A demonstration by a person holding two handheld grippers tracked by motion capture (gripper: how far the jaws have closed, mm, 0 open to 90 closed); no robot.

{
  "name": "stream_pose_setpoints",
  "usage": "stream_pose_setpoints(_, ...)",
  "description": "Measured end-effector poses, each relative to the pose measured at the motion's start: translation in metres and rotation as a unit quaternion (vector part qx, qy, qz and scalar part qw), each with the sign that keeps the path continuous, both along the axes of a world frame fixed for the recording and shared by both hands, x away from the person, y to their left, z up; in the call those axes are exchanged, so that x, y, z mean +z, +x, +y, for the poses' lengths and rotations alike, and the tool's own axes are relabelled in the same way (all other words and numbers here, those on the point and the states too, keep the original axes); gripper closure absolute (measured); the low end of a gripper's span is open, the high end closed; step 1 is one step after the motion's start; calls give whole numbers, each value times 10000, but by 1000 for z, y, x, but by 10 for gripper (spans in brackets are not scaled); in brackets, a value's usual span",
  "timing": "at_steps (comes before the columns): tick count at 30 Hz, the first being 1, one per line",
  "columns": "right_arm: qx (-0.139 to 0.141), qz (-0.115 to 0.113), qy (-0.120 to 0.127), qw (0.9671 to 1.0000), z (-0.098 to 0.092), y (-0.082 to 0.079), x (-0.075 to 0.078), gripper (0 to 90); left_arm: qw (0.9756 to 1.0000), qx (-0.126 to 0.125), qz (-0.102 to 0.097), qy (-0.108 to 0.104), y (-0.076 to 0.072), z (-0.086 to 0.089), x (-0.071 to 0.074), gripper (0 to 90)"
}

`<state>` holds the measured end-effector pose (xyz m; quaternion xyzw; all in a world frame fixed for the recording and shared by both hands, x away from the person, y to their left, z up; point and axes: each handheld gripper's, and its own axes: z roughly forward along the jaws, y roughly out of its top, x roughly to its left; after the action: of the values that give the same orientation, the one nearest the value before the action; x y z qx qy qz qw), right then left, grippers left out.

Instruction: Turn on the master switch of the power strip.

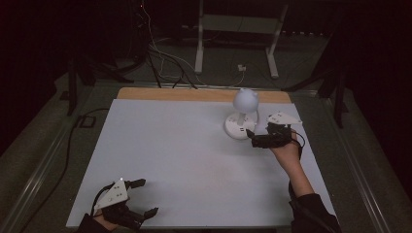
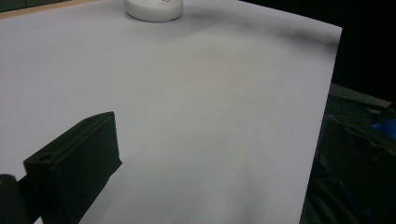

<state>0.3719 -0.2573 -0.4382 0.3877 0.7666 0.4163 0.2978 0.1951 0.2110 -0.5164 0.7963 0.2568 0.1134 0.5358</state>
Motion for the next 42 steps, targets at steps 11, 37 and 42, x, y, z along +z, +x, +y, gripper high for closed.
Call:
stream_pose_setpoints(11, -240, 74, 18, 9997, -2, 14, -15, 42, 10000, 10, 6, -23, 0, 1, 0, 0)
stream_pose_setpoints(37, -820, 131, -42, 9965, 0, 33, -42, 569, 10000, -7, 38, -55, 1, 0, -1, 0)
stream_pose_setpoints(42, -884, 190, -62, 9959, 1, 37, -46, 692, 10000, -4, 37, -55, 1, 0, -1, 0)
